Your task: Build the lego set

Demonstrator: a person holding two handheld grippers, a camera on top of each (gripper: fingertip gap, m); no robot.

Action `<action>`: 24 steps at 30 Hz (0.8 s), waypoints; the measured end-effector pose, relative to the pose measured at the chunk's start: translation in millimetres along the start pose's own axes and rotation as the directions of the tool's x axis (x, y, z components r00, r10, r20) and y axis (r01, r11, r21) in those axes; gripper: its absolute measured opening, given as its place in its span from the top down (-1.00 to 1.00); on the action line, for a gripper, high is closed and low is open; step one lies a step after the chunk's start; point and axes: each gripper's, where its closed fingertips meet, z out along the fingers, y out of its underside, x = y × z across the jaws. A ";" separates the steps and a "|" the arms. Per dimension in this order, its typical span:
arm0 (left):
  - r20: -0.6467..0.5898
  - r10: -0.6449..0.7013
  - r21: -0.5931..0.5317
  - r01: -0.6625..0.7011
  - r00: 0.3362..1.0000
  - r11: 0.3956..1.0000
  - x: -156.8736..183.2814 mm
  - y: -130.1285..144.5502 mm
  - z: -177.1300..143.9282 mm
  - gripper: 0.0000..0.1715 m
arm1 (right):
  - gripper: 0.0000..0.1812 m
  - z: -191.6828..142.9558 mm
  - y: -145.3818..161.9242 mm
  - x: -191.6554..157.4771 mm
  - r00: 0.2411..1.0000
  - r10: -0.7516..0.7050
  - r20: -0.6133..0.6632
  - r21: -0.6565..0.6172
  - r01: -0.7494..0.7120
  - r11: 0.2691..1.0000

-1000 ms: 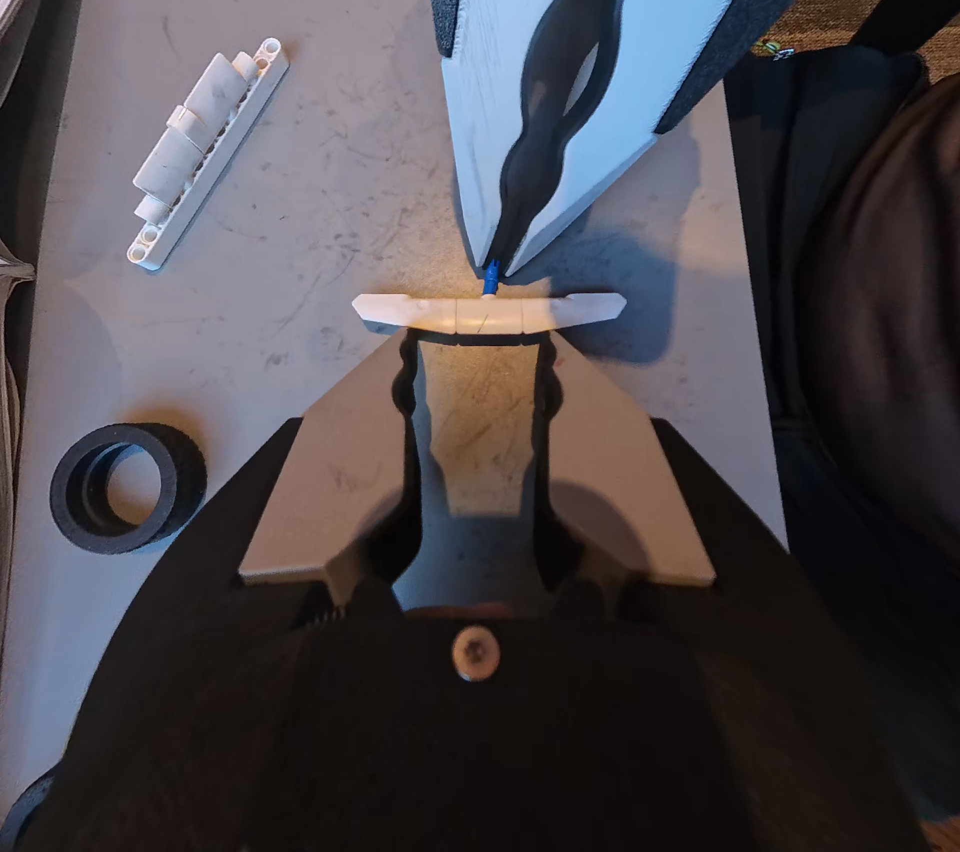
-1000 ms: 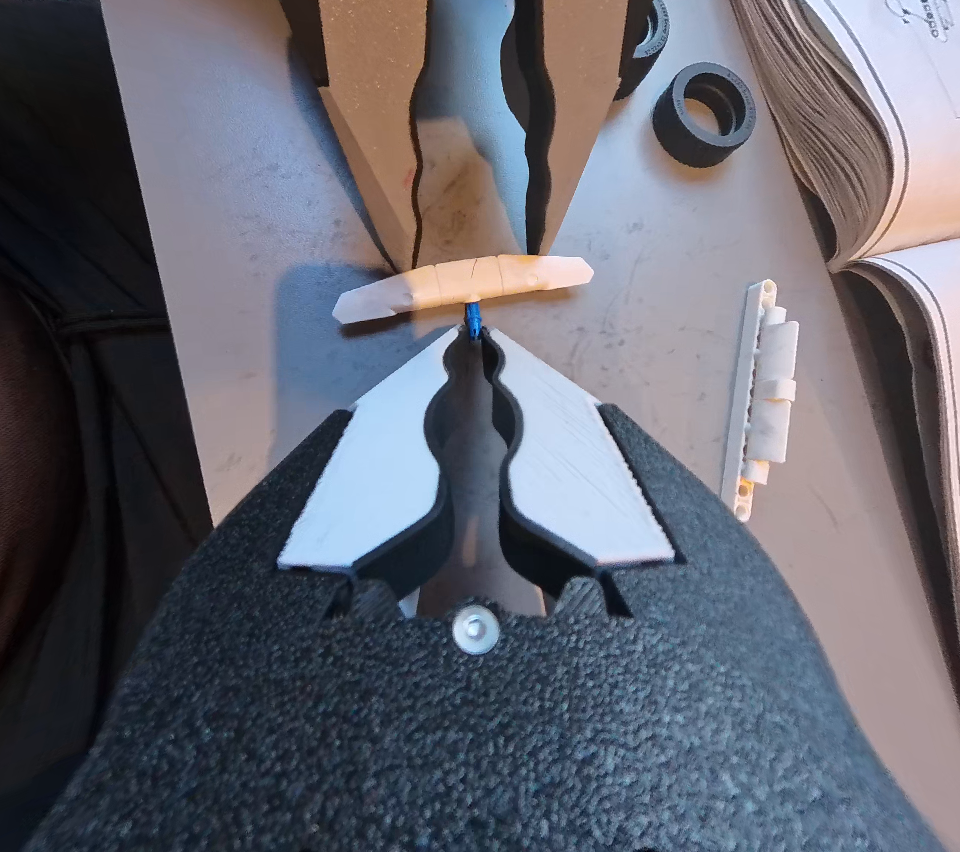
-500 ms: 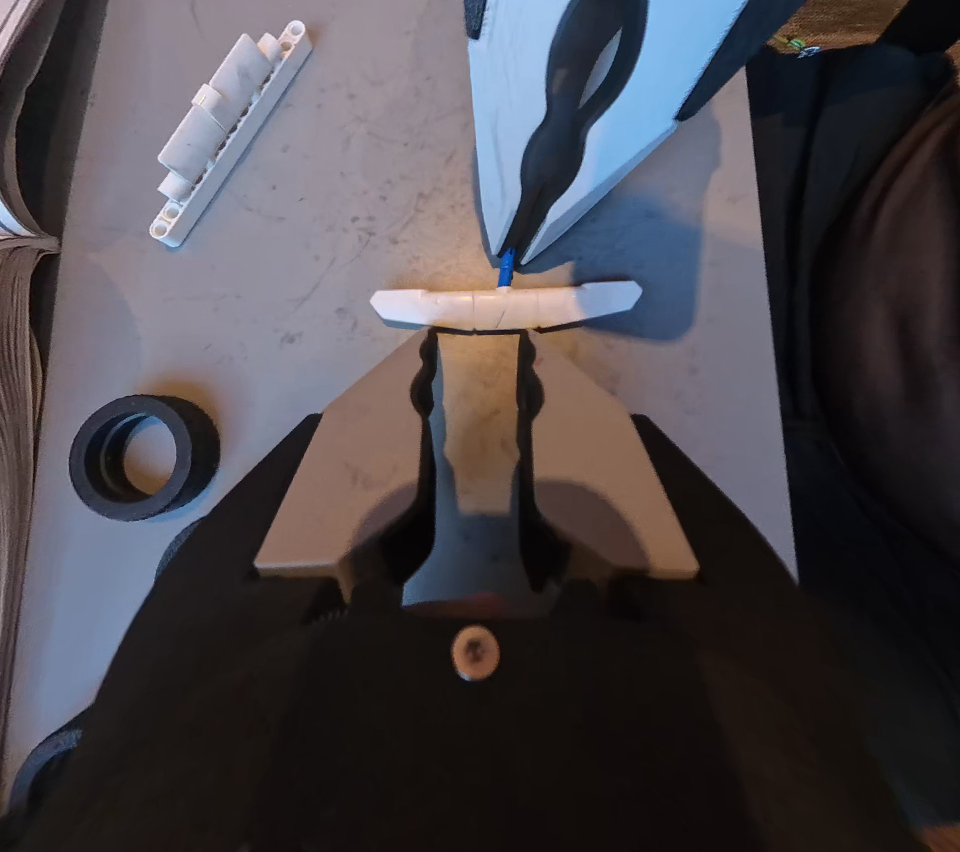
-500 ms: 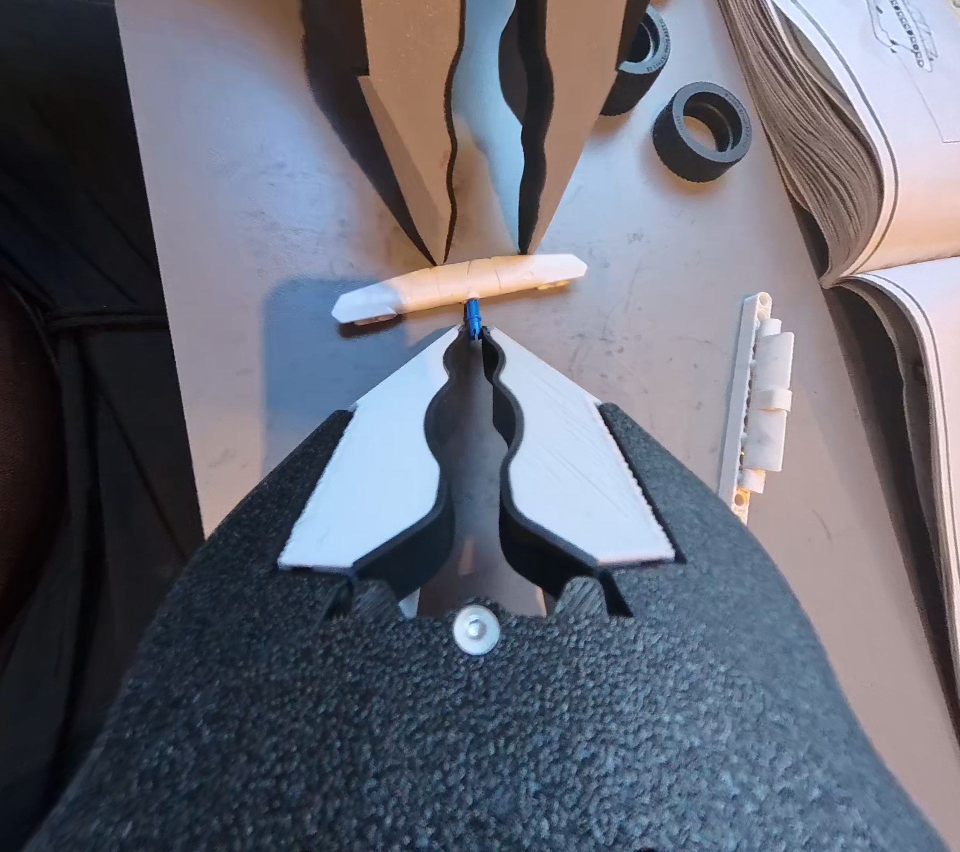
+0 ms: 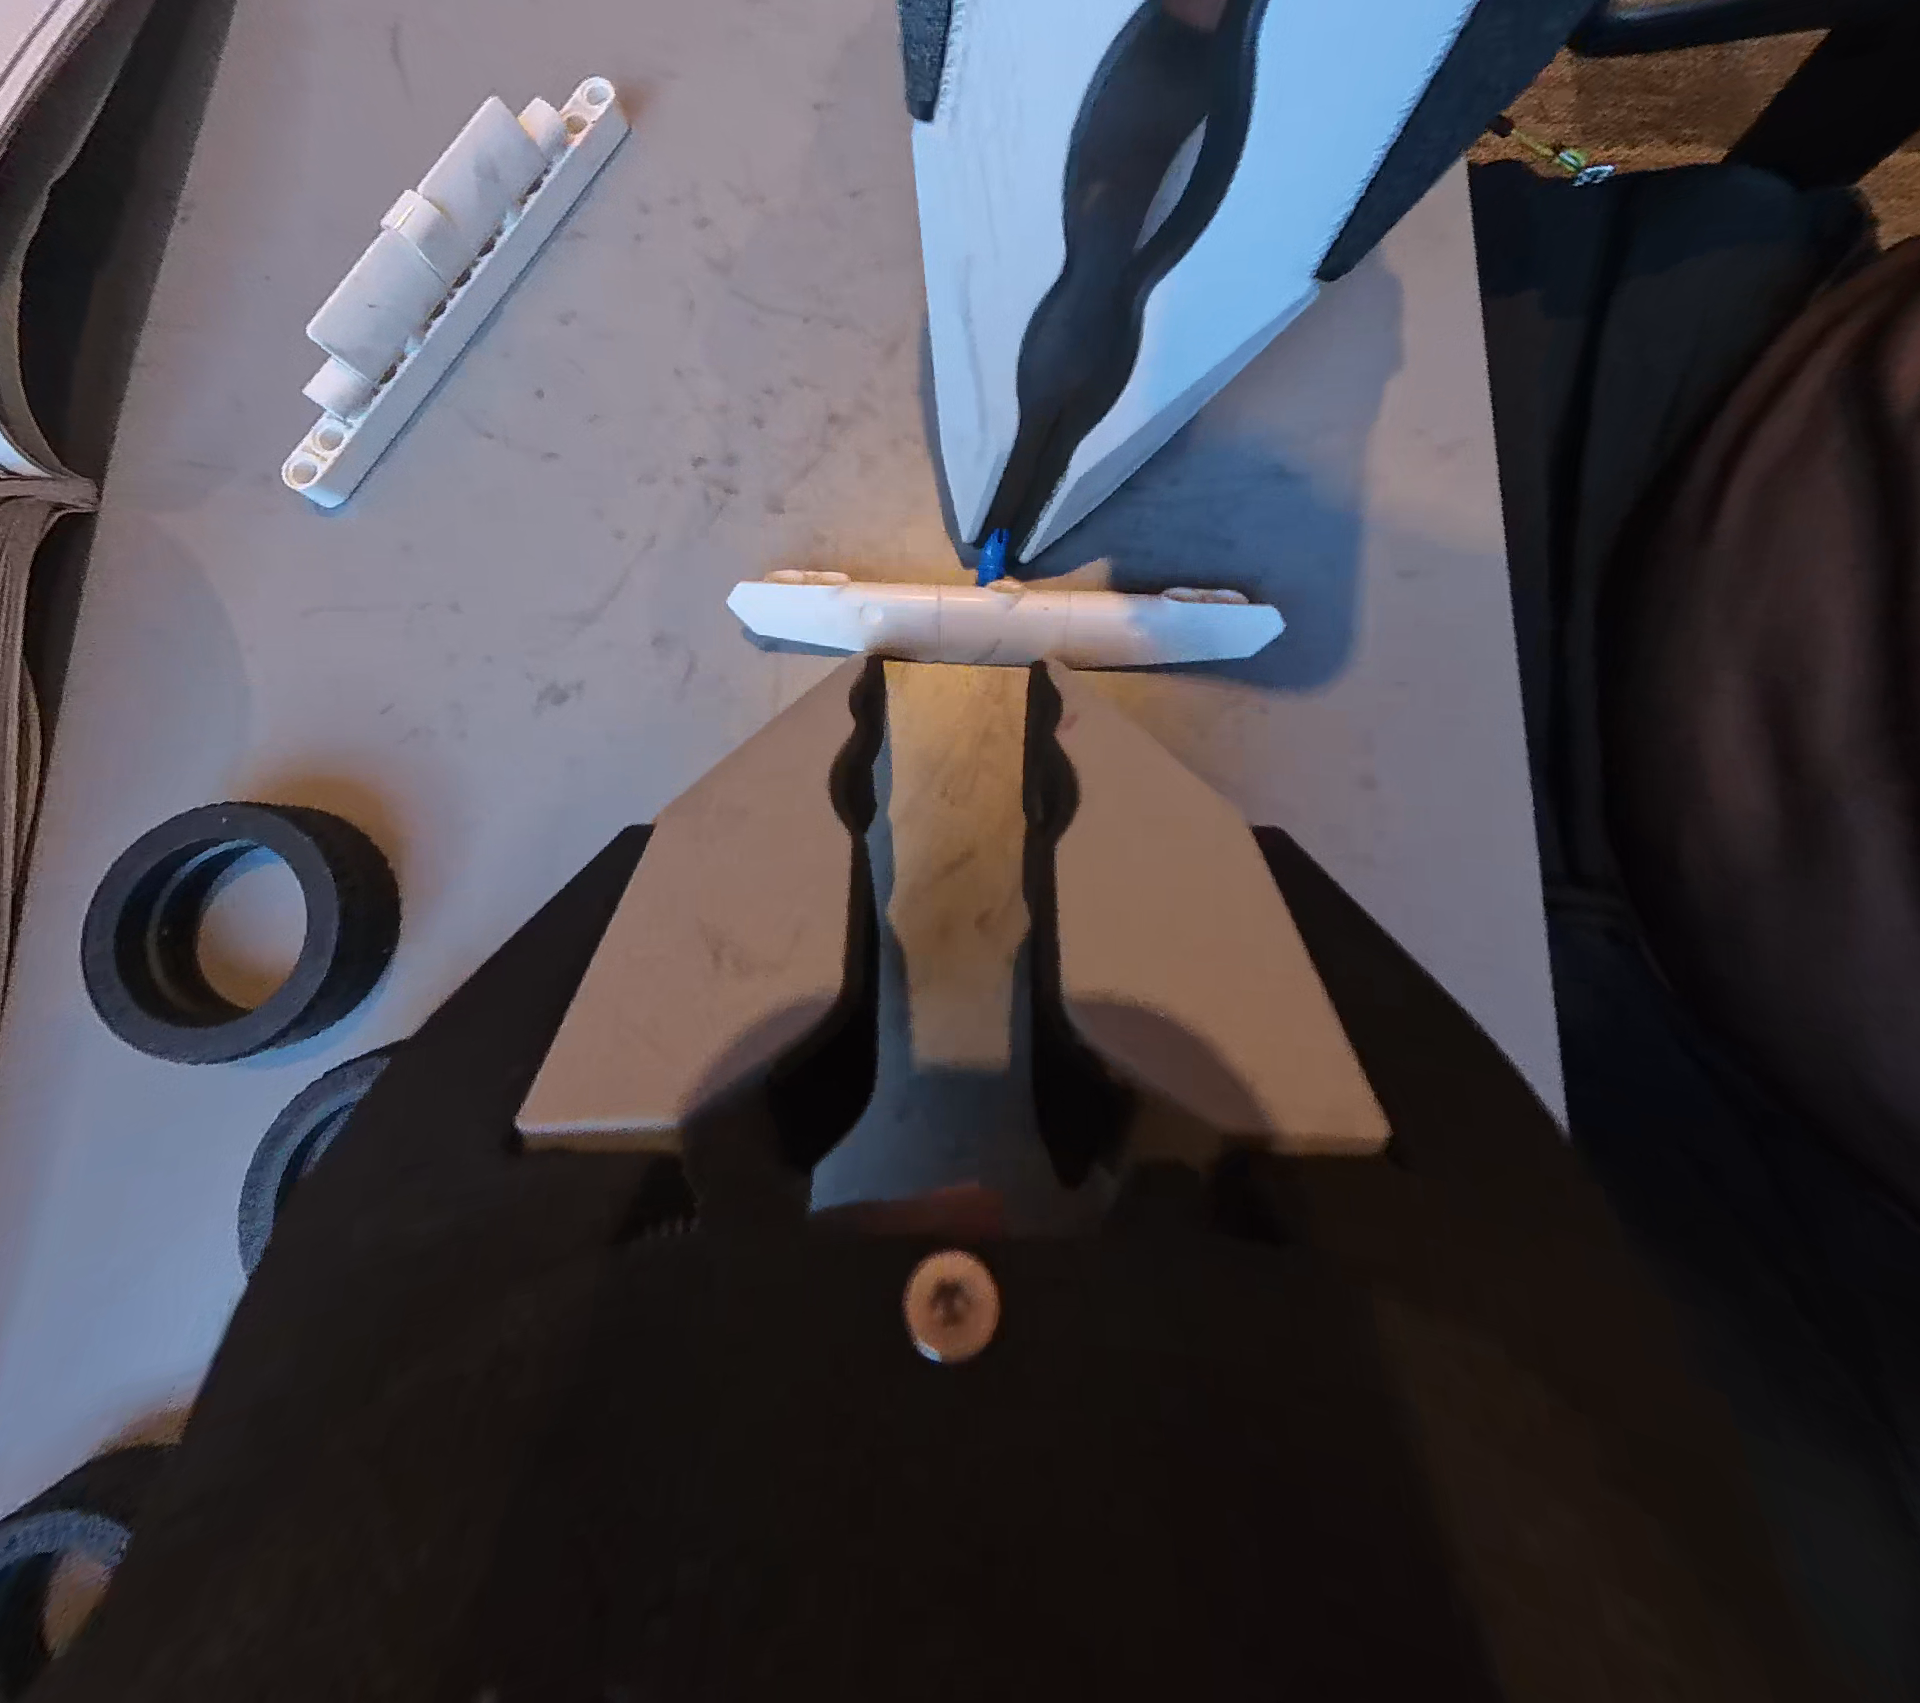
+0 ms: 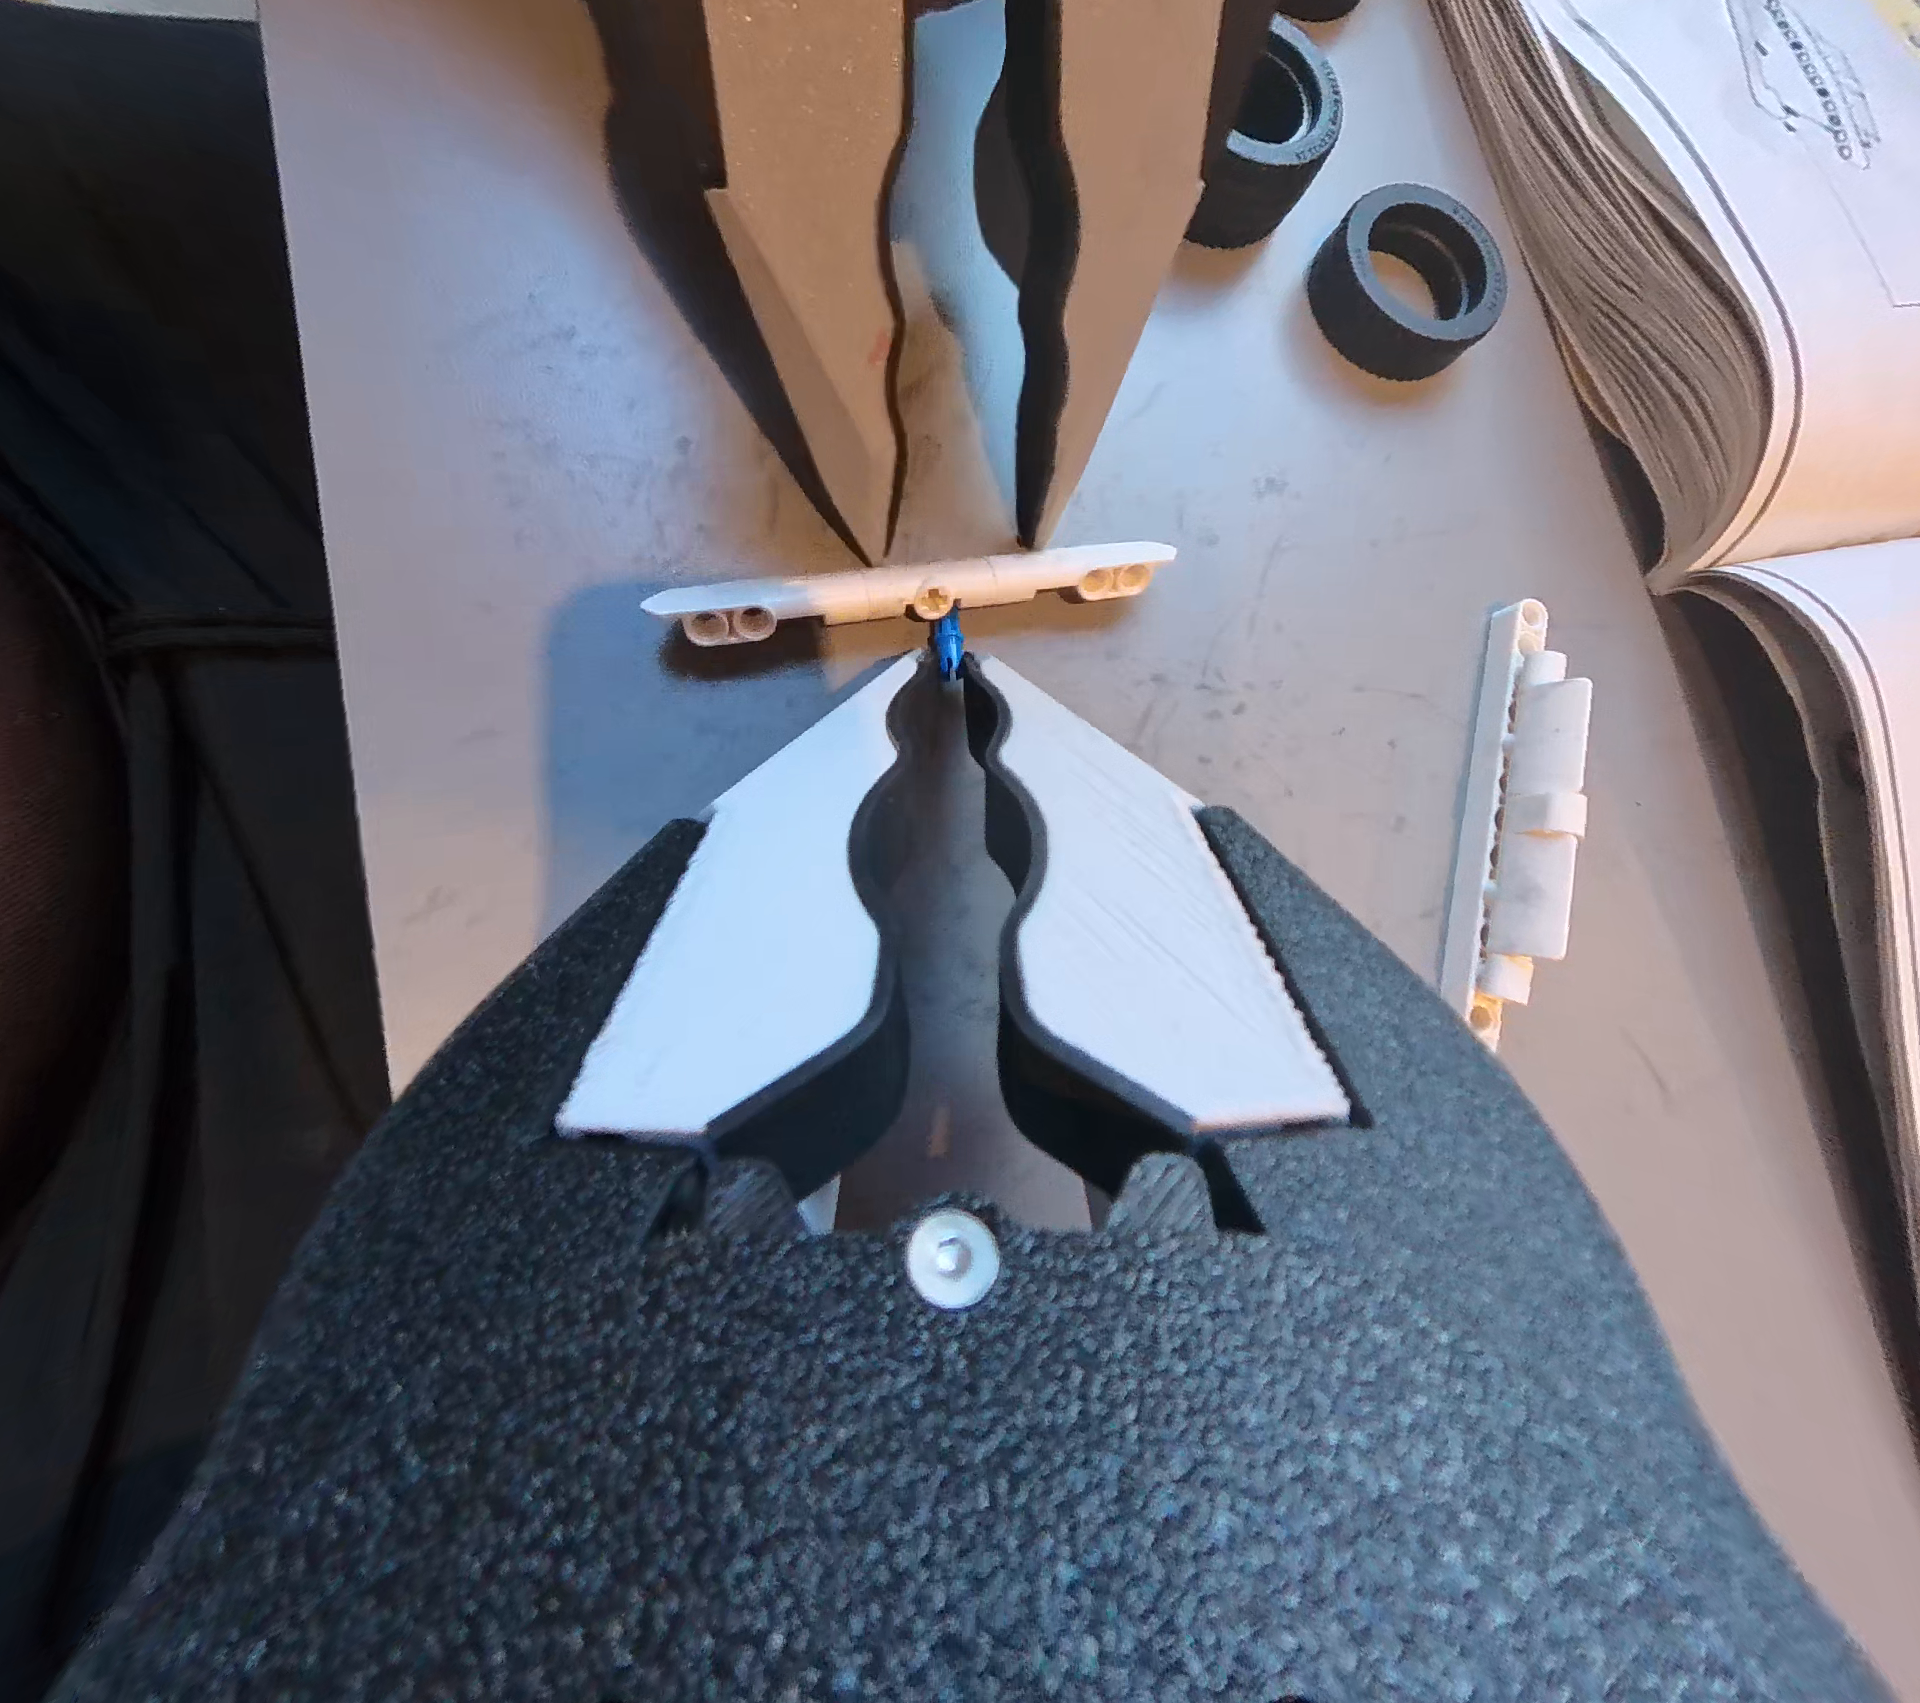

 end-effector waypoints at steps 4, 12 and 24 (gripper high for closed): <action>0.019 0.004 0.002 -0.004 1.000 1.000 -3.7 0.1 -0.5 0.66 | 0.95 -0.1 -0.1 0.0 1.000 -0.014 -0.002 0.001 0.014 1.000; 0.033 -0.023 0.036 0.022 0.999 0.999 -2.5 -3.8 -2.0 0.57 | 0.95 -9.5 3.5 8.2 0.999 -0.008 -0.034 -0.007 0.008 1.000; 0.069 -0.071 0.027 0.070 0.995 0.997 -9.1 -5.4 5.1 0.49 | 0.95 -9.2 8.3 -1.1 1.000 -0.007 0.023 -0.022 0.007 1.000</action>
